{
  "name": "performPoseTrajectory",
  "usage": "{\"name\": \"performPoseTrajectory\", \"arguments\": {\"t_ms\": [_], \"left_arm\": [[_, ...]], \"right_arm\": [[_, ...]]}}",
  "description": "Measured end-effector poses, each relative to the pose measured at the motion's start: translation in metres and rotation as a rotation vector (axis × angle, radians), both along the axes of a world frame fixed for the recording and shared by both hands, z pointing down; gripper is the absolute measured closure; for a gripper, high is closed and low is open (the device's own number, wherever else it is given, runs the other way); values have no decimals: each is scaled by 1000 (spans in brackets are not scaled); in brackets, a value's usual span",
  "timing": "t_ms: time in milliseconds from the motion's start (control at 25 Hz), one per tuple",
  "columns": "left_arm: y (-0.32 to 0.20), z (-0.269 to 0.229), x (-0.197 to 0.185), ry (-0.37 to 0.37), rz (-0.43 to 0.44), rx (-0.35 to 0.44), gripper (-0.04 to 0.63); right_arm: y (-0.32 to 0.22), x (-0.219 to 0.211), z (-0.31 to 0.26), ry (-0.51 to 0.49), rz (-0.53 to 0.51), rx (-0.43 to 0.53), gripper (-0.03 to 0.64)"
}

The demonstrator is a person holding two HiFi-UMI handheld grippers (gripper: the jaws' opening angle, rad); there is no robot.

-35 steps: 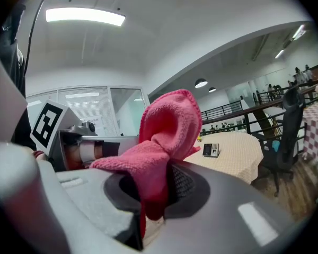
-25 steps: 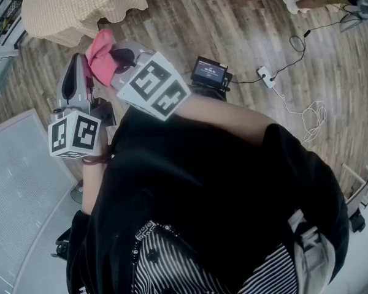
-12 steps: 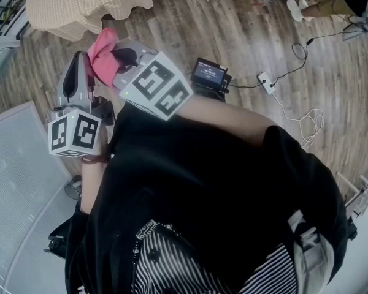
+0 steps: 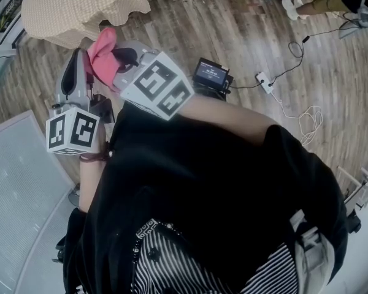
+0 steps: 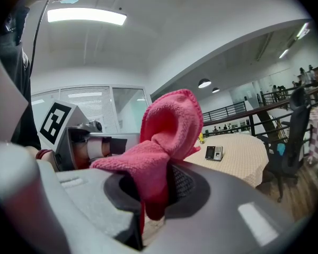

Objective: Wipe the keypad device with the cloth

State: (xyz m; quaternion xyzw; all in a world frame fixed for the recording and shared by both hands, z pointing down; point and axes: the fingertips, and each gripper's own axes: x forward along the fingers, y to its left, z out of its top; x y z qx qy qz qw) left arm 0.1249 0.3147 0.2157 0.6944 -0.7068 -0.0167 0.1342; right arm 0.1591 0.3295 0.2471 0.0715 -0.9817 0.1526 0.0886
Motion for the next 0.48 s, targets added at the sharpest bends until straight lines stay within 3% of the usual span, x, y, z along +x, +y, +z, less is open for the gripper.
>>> {"name": "performPoseTrajectory", "arguments": {"t_ms": [480], "left_arm": [[-53,23,-73,43,71,3,592]], "right_arm": [[-46,-73,22,27,50,-11,552]]}}
